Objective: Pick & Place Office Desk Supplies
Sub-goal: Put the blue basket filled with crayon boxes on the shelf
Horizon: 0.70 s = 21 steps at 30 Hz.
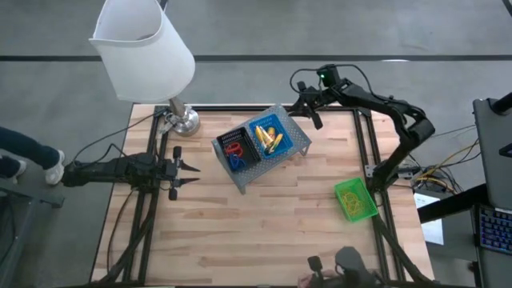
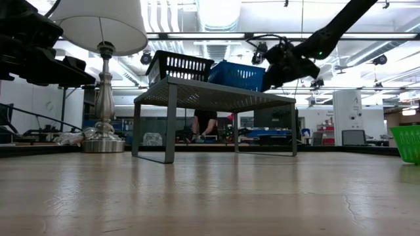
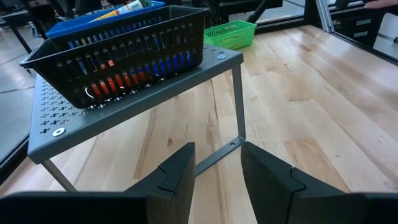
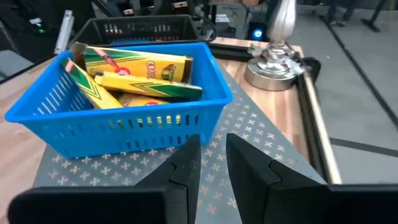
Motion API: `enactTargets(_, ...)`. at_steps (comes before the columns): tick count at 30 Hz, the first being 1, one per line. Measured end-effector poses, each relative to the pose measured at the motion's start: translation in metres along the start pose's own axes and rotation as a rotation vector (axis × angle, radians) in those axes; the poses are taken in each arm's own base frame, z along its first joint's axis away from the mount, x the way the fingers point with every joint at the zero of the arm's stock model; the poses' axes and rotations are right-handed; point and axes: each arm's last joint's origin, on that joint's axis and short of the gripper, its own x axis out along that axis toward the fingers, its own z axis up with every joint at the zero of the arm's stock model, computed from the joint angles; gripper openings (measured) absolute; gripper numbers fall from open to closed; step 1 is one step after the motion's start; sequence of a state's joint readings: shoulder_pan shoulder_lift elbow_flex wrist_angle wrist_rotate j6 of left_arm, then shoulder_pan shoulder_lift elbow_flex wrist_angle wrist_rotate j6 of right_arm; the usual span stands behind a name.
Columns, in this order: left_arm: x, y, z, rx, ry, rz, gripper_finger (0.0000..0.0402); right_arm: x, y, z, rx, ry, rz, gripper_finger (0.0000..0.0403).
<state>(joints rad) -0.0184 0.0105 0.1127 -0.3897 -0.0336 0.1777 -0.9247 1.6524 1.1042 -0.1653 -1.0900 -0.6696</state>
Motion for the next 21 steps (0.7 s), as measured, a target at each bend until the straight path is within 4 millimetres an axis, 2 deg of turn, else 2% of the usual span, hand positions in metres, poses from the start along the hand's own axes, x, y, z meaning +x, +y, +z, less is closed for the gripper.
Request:
enactTargets(12,0.000,0.000,0.000,0.000,0.000,0.000,0.0133,0.018,-0.018,-0.022,0.060,-0.022,0.084,0.0068)
enactTargets(21,0.000,0.000,0.000,0.000,0.000,0.000,0.0133,0.035,-0.018,-0.023,0.009,-0.043,0.116,0.0078)
